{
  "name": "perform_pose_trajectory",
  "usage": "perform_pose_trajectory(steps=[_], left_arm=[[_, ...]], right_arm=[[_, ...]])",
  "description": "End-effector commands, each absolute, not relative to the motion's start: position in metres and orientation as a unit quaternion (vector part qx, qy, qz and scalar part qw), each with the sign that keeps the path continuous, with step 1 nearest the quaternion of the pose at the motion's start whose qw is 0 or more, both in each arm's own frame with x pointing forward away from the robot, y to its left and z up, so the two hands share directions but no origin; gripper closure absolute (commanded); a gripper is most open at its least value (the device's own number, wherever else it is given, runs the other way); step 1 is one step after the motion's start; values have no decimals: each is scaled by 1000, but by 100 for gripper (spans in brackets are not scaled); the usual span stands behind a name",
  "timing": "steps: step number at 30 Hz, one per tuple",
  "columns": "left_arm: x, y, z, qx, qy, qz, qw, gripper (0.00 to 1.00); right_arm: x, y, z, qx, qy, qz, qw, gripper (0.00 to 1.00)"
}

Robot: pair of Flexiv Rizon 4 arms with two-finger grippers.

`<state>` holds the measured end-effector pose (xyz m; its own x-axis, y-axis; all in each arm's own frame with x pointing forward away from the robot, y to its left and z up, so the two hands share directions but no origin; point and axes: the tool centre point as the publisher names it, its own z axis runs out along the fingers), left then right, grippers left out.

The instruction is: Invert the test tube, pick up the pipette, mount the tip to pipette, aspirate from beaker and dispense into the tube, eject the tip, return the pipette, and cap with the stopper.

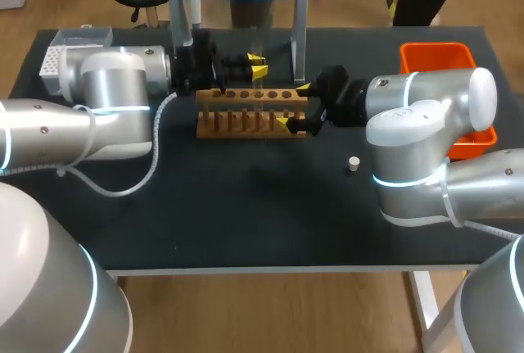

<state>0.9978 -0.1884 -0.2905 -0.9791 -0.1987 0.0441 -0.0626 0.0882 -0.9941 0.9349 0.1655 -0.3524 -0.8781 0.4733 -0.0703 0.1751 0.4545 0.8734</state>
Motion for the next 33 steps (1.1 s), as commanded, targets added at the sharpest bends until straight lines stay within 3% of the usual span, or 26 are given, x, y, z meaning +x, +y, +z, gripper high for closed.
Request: perform_pose_trajectory(steps=[1, 7, 8, 9, 20, 33], left_arm=[[1000, -190, -296, -90, 737, -668, 47, 100], [999, -190, -296, -96, 739, -665, 44, 100], [999, -190, -296, -96, 739, -665, 44, 84], [998, -189, -295, -99, 741, -663, 43, 0], [986, -168, -267, -109, 759, -639, 53, 0], [933, -51, -246, -212, 792, -564, 98, 0]], right_arm=[[935, 166, -353, 194, 838, 486, 155, 0], [935, 166, -353, 194, 838, 486, 155, 0], [935, 166, -353, 194, 838, 486, 155, 0], [935, 166, -353, 194, 838, 486, 155, 0], [935, 166, -353, 194, 838, 486, 155, 0], [935, 166, -353, 194, 838, 486, 155, 0]])
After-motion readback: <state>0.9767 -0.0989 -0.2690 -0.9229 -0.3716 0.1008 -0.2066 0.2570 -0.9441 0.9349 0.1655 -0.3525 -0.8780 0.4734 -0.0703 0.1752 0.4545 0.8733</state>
